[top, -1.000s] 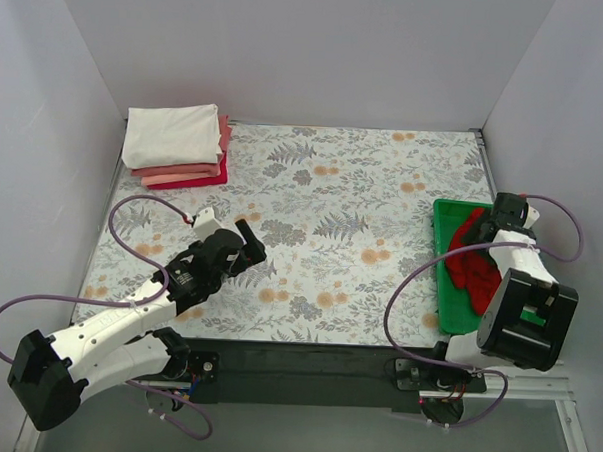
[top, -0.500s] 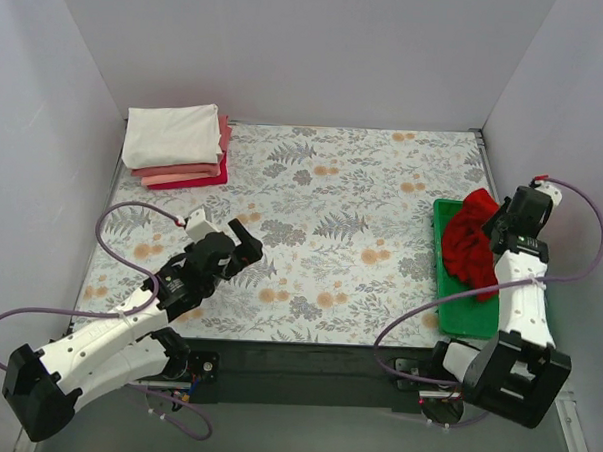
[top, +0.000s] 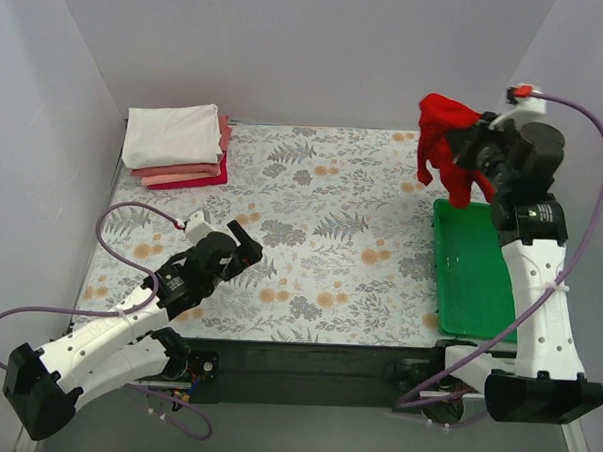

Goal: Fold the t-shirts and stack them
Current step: Grab the tshirt from the pile, then move the tshirt to the center of the board

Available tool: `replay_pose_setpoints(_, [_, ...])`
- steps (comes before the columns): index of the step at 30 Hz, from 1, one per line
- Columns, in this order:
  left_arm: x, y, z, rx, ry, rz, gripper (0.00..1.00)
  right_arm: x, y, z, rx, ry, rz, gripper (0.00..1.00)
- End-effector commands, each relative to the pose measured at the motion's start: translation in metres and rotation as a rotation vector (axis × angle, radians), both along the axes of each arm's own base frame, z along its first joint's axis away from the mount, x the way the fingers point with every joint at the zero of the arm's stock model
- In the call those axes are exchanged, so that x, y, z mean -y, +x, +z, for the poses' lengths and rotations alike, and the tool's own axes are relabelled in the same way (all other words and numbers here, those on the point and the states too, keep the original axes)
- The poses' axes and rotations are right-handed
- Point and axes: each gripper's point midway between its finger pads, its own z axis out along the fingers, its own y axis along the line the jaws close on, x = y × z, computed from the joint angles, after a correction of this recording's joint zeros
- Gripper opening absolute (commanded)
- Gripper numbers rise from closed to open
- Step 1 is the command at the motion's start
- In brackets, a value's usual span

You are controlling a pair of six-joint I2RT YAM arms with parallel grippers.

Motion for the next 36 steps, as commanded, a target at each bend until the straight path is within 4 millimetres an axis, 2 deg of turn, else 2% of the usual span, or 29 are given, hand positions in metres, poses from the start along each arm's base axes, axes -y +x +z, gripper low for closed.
replay_pose_setpoints(1, [-0.004,-0.001,0.012,-0.009,-0.005,0.034,0.98,-0.098,-0.007,0.041,0.089,-0.046,0.307,0.01])
replay_pose_setpoints(2, [-0.005,-0.001,0.015,-0.009,-0.011,0.046,0.98,-0.113,-0.008,0.042,0.095,-0.069,0.352,0.01])
replay_pose_setpoints(3, [-0.009,-0.004,0.013,-0.024,0.001,0.055,0.98,-0.145,-0.011,0.037,0.083,-0.080,0.437,0.01])
replay_pose_setpoints(5, [-0.012,-0.005,0.015,-0.027,-0.007,0.072,0.98,-0.173,-0.017,0.033,0.088,-0.113,0.521,0.01])
replay_pose_setpoints(6, [-0.016,-0.008,0.014,-0.038,0.003,0.088,0.98,-0.195,-0.021,0.020,0.063,-0.125,0.583,0.01])
replay_pose_setpoints(7, [-0.019,-0.009,0.012,-0.046,0.008,0.098,0.98,-0.201,-0.023,0.016,0.059,-0.135,0.602,0.03])
replay_pose_setpoints(8, [-0.020,-0.010,0.012,-0.051,-0.002,0.114,0.98,-0.206,-0.023,-0.005,0.017,-0.150,0.620,0.05])
replay_pose_setpoints(9, [-0.022,-0.011,0.012,-0.057,-0.001,0.126,0.98,-0.206,-0.024,-0.018,-0.015,-0.153,0.619,0.14])
replay_pose_setpoints(10, [-0.026,-0.014,0.008,-0.075,0.015,0.134,0.98,-0.194,-0.017,-0.038,-0.062,-0.172,0.545,0.20])
replay_pose_setpoints(11, [-0.028,-0.015,0.007,-0.078,0.017,0.142,0.98,-0.184,-0.015,-0.077,-0.146,-0.199,0.493,0.31])
replay_pose_setpoints(12, [-0.029,-0.016,0.004,-0.090,0.010,0.158,0.98,-0.172,-0.017,-0.095,-0.188,-0.200,0.431,0.47])
replay_pose_setpoints(14, [-0.033,-0.020,-0.001,-0.110,0.023,0.172,0.98,-0.135,-0.010,-0.128,-0.258,-0.258,0.237,0.62])
replay_pose_setpoints(15, [-0.035,-0.022,-0.006,-0.125,0.032,0.178,0.98,-0.114,-0.015,-0.153,-0.313,-0.278,0.154,0.66])
replay_pose_setpoints(17, [-0.037,-0.024,-0.010,-0.141,0.035,0.186,0.98,-0.099,-0.021,-0.169,-0.351,-0.282,0.100,0.72])
replay_pose_setpoints(19, [-0.040,-0.027,-0.019,-0.171,0.044,0.212,0.98,-0.092,-0.032,-0.181,-0.373,-0.281,0.096,0.75])
replay_pose_setpoints(21, [-0.045,-0.031,-0.027,-0.197,0.054,0.241,0.98,-0.095,-0.040,-0.185,-0.375,-0.269,0.134,0.78])
replay_pose_setpoints(26, [-0.059,-0.045,-0.051,-0.277,0.077,0.318,0.98,-0.123,-0.066,-0.225,-0.473,-0.214,0.323,0.93])
replay_pose_setpoints(27, [-0.052,-0.045,-0.052,-0.280,0.054,0.295,0.98,-0.127,-0.069,-0.233,-0.494,-0.205,0.349,0.98])
replay_pose_setpoints(28, [-0.048,-0.044,-0.053,-0.278,0.041,0.274,0.98,-0.134,-0.077,-0.245,-0.521,-0.186,0.399,0.98])
replay_pose_setpoints(32, [-0.032,-0.052,-0.070,-0.318,0.015,0.168,0.96,-0.142,-0.093,-0.268,-0.578,-0.134,0.451,0.98])
replay_pose_setpoints(35, [-0.021,-0.059,-0.083,-0.345,0.001,0.085,0.91,-0.153,-0.104,-0.276,-0.583,-0.077,0.487,0.98])
replay_pose_setpoints(36, [-0.019,-0.061,-0.091,-0.352,0.006,0.058,0.90,-0.156,-0.113,-0.284,-0.601,-0.077,0.496,0.98])
